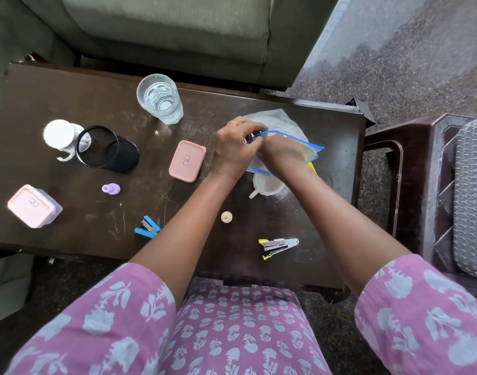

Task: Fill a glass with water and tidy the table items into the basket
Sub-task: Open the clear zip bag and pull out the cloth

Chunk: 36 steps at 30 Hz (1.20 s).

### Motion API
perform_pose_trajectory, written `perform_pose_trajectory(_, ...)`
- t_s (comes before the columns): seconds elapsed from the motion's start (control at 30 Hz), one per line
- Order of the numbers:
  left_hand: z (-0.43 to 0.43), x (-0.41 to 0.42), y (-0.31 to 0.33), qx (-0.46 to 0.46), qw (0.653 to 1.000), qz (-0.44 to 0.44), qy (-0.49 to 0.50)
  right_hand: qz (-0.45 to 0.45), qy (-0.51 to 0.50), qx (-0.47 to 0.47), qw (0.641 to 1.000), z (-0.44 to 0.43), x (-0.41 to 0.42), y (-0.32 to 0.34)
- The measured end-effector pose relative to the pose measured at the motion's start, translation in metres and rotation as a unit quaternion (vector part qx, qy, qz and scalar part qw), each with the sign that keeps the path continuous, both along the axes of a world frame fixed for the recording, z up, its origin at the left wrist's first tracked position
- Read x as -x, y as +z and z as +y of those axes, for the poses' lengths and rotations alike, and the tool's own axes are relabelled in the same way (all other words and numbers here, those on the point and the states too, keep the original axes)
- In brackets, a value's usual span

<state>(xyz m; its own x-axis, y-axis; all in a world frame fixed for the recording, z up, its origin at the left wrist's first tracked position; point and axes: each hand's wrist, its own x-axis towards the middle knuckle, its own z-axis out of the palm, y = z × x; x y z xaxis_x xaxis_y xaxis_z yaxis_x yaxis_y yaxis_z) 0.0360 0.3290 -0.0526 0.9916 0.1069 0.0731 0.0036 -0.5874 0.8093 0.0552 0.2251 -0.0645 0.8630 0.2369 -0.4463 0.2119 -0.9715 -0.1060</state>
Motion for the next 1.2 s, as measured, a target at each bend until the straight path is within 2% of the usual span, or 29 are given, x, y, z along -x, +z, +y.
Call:
perform_pose_trajectory(0.1,-0.004,-0.003,0.004,-0.003,1.0,0.005,-0.009,-0.028,-0.048,-0.015,0.998,0.0,0.008,0.001)
perform_pose_trajectory(0.2,-0.009,-0.007,0.007,-0.011,0.999,0.032,-0.024,-0.029,-0.173,-0.13,0.976,0.004,0.018,0.004)
perform_pose_trajectory(0.27,-0.012,-0.009,0.009,-0.013,0.997,0.067,-0.046,-0.026,-0.299,-0.221,0.928,0.007,0.024,0.01)
perform_pose_trajectory(0.33,-0.015,-0.01,0.01,-0.018,0.992,0.104,-0.064,-0.039,-0.417,-0.28,0.864,0.01,0.031,0.02)
perform_pose_trajectory(0.43,-0.02,-0.014,0.011,-0.033,0.984,0.161,-0.071,-0.111,-0.531,-0.279,0.793,0.01,0.042,0.034)
perform_pose_trajectory(0.53,-0.024,-0.017,0.012,-0.055,0.972,0.213,-0.088,-0.179,-0.589,-0.274,0.738,0.003,0.048,0.043)
perform_pose_trajectory(0.63,-0.03,-0.019,0.008,-0.067,0.957,0.251,-0.128,-0.198,-0.602,-0.262,0.728,-0.01,0.045,0.05)
perform_pose_trajectory(0.7,-0.034,-0.02,0.003,-0.072,0.943,0.282,-0.16,-0.18,-0.576,-0.254,0.755,-0.02,0.041,0.059)
perform_pose_trajectory(0.8,-0.04,-0.019,-0.004,-0.004,0.927,0.339,-0.161,-0.124,-0.511,-0.231,0.819,-0.039,0.03,0.074)
perform_pose_trajectory(0.83,-0.041,-0.018,-0.005,0.028,0.924,0.35,-0.152,-0.102,-0.49,-0.243,0.831,-0.046,0.027,0.081)
perform_pose_trajectory(0.9,-0.041,-0.015,-0.009,0.093,0.915,0.366,-0.143,-0.057,-0.462,-0.302,0.832,-0.056,0.021,0.099)
perform_pose_trajectory(1.0,-0.04,-0.009,-0.012,0.152,0.887,0.398,-0.177,0.0,-0.414,-0.428,0.803,-0.068,0.016,0.124)
perform_pose_trajectory(1.03,-0.039,-0.007,-0.013,0.171,0.875,0.411,-0.191,0.016,-0.399,-0.475,0.784,-0.071,0.015,0.13)
perform_pose_trajectory(1.13,-0.034,-0.001,-0.019,0.279,0.837,0.438,-0.173,0.066,-0.389,-0.611,0.686,-0.078,0.014,0.129)
perform_pose_trajectory(1.2,-0.029,0.0,-0.026,0.375,0.808,0.441,-0.109,0.083,-0.412,-0.66,0.623,-0.079,0.014,0.113)
